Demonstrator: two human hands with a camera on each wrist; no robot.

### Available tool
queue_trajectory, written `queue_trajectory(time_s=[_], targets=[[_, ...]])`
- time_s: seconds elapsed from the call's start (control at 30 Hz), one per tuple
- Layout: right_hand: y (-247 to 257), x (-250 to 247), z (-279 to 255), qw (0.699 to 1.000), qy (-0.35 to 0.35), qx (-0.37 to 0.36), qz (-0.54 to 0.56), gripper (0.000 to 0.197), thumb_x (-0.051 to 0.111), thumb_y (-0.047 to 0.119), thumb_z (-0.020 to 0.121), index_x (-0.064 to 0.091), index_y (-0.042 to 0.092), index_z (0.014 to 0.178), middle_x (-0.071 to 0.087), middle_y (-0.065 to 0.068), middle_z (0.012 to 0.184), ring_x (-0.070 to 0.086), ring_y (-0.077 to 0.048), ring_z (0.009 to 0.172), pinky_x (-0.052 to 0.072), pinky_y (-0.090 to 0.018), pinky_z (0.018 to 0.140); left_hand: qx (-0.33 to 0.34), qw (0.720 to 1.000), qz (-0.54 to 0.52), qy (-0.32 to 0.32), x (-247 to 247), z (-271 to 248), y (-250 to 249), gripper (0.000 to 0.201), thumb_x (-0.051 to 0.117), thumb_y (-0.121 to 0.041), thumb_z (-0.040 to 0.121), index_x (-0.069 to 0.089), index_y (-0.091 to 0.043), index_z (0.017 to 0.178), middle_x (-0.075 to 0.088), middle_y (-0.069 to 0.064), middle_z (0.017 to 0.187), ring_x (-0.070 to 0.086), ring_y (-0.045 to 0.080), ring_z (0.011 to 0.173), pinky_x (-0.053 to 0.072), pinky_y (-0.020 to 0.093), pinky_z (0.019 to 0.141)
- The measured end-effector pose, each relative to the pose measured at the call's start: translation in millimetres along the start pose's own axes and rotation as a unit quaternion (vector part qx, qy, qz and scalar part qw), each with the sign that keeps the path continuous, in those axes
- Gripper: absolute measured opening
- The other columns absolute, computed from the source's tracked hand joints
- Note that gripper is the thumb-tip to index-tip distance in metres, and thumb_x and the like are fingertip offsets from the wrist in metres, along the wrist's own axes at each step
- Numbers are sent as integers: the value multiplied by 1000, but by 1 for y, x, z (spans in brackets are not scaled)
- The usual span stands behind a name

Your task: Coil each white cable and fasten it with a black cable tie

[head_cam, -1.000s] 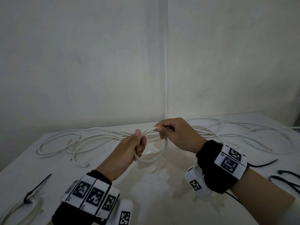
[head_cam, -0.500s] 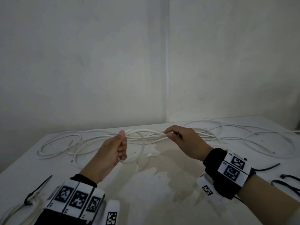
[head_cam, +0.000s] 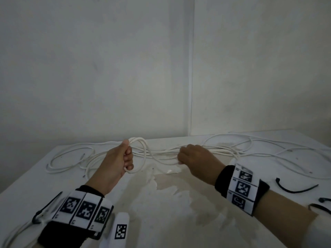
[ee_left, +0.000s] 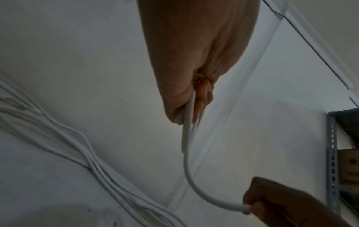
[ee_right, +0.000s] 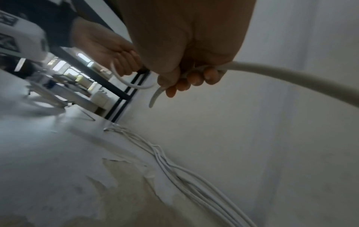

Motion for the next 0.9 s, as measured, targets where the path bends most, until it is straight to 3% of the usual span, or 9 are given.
queue_trajectory(time_s=[0.07, 0.2, 0.3, 0.43, 0.57, 0.63, 0.7, 0.73, 0.9], targets=[[23, -2, 8, 999, -14, -44, 16, 23, 41, 18, 79, 58, 15, 64, 57, 0, 64, 54, -17, 52, 39, -25, 51, 5, 1000, 22, 0, 3, 2, 1, 41, 30, -25, 101, 33, -14, 61, 29, -10, 38, 24, 3, 33, 26, 16, 39], [59, 1, 15, 991, -14, -106, 76, 19, 41, 17, 84, 57, 11, 75, 57, -4, 73, 53, -20, 60, 28, -27, 61, 22, 997, 75, 1, 11, 4, 2, 43, 30, -26, 101, 34, -12, 61, 31, -10, 39, 26, 5, 35, 26, 24, 49], [69, -6, 21, 985, -44, -110, 127, 4, 56, 5, 80, 58, 8, 77, 57, -7, 73, 50, -22, 60, 30, -27, 60, 36, 989, 139, 15, 24, -3, 3, 42, 32, -28, 100, 38, -14, 61, 38, -9, 46, 31, 10, 46, 25, 28, 54], [65, -10, 30, 970, -70, -69, 223, 20, 66, -7, 72, 52, 5, 79, 58, -14, 73, 41, -19, 66, 37, -29, 58, 50, 977, 199, 55, 46, -14, 7, 41, 32, -27, 100, 43, -14, 63, 41, 5, 60, 39, 14, 57, 34, 23, 55], [48, -18, 34, 951, -69, 12, 300, 10, 51, 14, 79, 47, 6, 74, 55, -16, 71, 36, -15, 65, 33, -29, 60, 34, 971, 221, 81, 56, -17, 12, 37, 34, -11, 100, 48, -17, 65, 51, -4, 61, 52, -5, 47, 38, 5, 49], [43, -22, 35, 946, -66, 32, 316, 18, 50, 18, 76, 49, 2, 67, 53, -16, 74, 36, -16, 61, 34, -30, 57, 35, 962, 253, 98, 62, -22, 13, 32, 44, -5, 93, 43, -16, 64, 48, -2, 61, 52, 0, 50, 39, 11, 54], [44, -24, 37, 945, -50, 31, 320, 17, 51, 18, 75, 50, 3, 66, 52, -15, 77, 40, -17, 57, 35, -29, 55, 40, 959, 249, 126, 68, -27, 13, 17, 50, -18, 80, 46, -13, 64, 51, 0, 58, 50, 13, 56, 42, 32, 62], [43, -24, 37, 943, -41, 36, 327, 16, 53, 17, 76, 51, 3, 67, 51, -14, 79, 43, -20, 57, 36, -28, 56, 57, 958, 247, 135, 69, -29, 10, 17, 50, -24, 76, 47, -13, 64, 50, -2, 54, 47, 16, 56, 39, 35, 61], [12, -30, 36, 926, -75, 73, 363, 22, 53, 20, 83, 62, 1, 79, 53, -9, 79, 43, -10, 67, 33, -10, 62, -52, 989, 88, 111, 60, -24, 20, 41, 33, -28, 100, 34, -15, 61, 29, -6, 47, 24, 8, 39, 26, 19, 43]])
Point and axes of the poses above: each hand's wrist, its own z-axis towards the middle knuckle, its own x-axis out of the palm, y = z × x, the point moved 9 cm from there along z, towards the middle knuckle
